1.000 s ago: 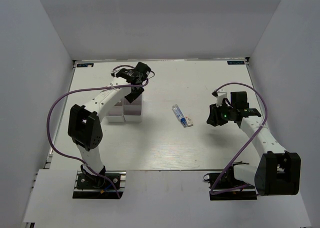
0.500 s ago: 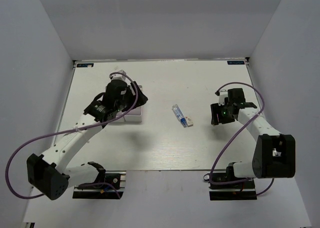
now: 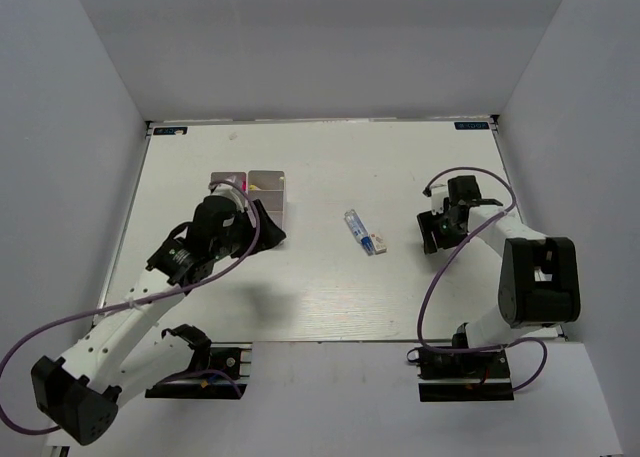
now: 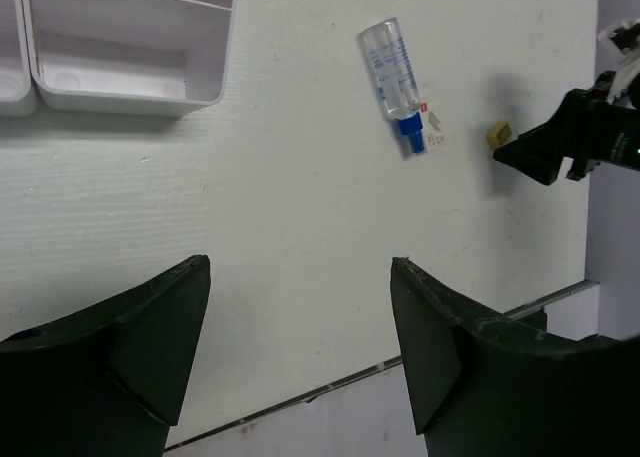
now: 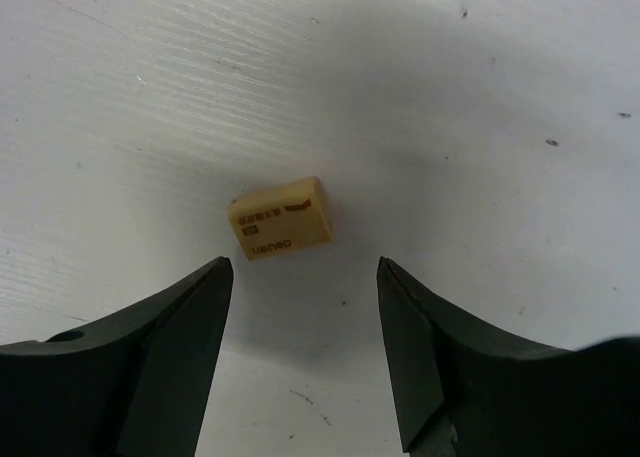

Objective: Sort the stationery into containers
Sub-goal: Pick up the stationery from the center of the board.

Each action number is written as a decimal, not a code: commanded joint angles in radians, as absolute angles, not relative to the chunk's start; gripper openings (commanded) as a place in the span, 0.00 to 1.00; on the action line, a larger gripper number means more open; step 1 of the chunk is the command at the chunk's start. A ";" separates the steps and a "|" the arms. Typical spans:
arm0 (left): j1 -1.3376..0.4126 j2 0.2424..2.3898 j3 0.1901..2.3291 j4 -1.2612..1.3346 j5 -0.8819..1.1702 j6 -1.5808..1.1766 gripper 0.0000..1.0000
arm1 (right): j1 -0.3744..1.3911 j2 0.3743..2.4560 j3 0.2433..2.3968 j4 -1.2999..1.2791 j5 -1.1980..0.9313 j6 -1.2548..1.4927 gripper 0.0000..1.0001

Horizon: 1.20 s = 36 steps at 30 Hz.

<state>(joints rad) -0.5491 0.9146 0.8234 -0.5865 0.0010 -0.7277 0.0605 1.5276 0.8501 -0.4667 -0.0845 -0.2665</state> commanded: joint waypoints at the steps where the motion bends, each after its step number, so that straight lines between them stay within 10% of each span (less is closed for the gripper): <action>1: -0.551 0.856 0.796 -0.635 0.003 -0.742 0.83 | 0.063 1.560 0.907 -0.443 -0.124 -0.327 0.66; 9: -0.551 0.781 0.762 -0.675 0.023 -0.770 0.83 | 0.064 1.640 0.965 -0.454 -0.161 -0.390 0.58; 18: -0.551 0.670 0.712 -0.761 0.020 -0.761 0.83 | 0.063 1.615 0.966 -0.531 -0.244 -0.460 0.12; 36: -0.551 0.509 0.729 -1.041 -0.129 -0.896 0.83 | 0.461 1.908 1.892 -0.825 -0.635 -0.499 0.12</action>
